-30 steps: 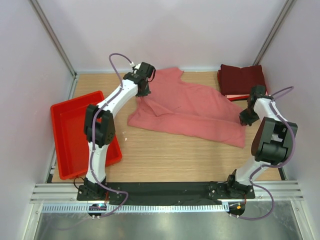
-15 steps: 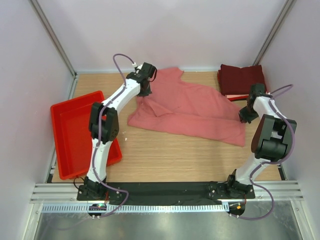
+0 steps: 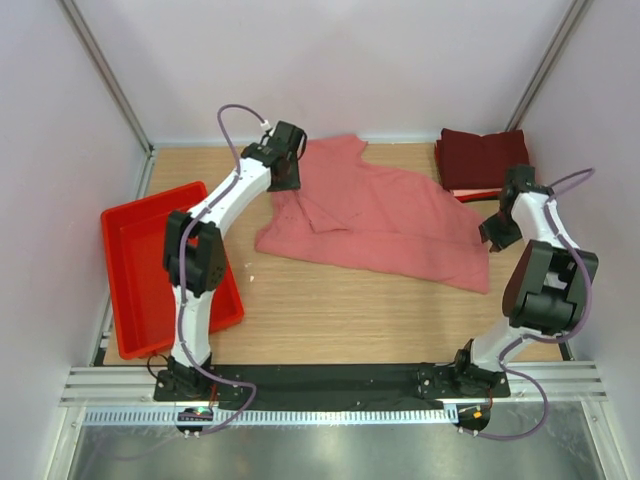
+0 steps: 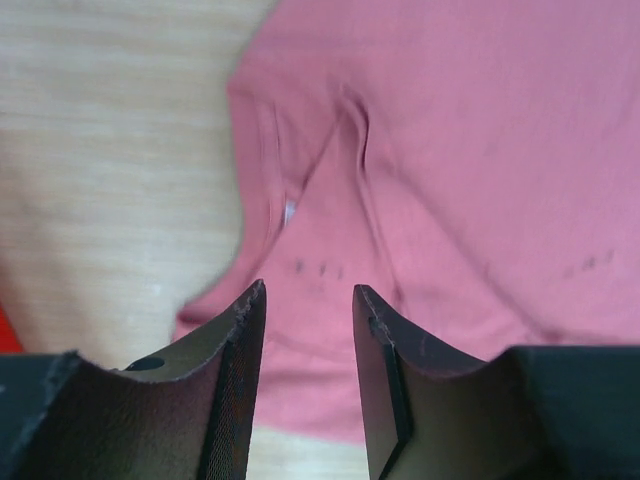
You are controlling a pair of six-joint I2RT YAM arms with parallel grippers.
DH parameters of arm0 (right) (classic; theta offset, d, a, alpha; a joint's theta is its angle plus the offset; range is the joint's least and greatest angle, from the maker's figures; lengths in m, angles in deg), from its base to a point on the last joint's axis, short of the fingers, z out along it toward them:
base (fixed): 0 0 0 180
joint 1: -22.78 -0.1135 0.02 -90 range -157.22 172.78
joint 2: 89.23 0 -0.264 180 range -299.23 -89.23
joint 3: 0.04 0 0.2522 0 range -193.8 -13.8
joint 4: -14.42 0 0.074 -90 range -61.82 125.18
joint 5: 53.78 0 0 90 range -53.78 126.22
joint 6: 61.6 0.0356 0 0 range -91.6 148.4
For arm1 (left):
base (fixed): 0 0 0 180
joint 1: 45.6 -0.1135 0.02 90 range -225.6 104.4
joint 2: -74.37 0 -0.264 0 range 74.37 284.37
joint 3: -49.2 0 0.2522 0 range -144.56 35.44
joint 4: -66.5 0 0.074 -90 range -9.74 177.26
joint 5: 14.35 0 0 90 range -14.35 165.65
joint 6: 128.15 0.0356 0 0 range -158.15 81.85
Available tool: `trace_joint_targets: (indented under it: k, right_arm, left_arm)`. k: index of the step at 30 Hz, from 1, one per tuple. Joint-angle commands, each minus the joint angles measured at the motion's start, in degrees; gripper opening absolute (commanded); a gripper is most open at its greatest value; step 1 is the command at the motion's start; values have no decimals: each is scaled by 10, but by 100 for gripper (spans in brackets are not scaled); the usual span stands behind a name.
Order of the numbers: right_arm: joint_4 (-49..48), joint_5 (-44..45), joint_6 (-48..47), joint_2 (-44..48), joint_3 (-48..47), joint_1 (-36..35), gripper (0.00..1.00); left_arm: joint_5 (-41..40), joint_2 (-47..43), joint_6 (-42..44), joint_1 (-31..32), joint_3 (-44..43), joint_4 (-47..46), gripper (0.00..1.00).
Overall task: Fold and stack the t-shirts
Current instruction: Fold the tshirt
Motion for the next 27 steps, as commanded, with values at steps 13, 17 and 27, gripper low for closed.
trace_joint_targets:
  k: [13,17,27]
  right_arm:
    - [-78,-40,14,58,198,-14,38]
    - [-79,0,6,61,218,-14,38]
    - [-79,46,-30,72,234,11,38]
  left_arm:
    - [16,-115,-55,45,286,3,41]
    - [-45,-66,-67,46,278,32,39]
    - [-99,-42,-89,46,307,50,36]
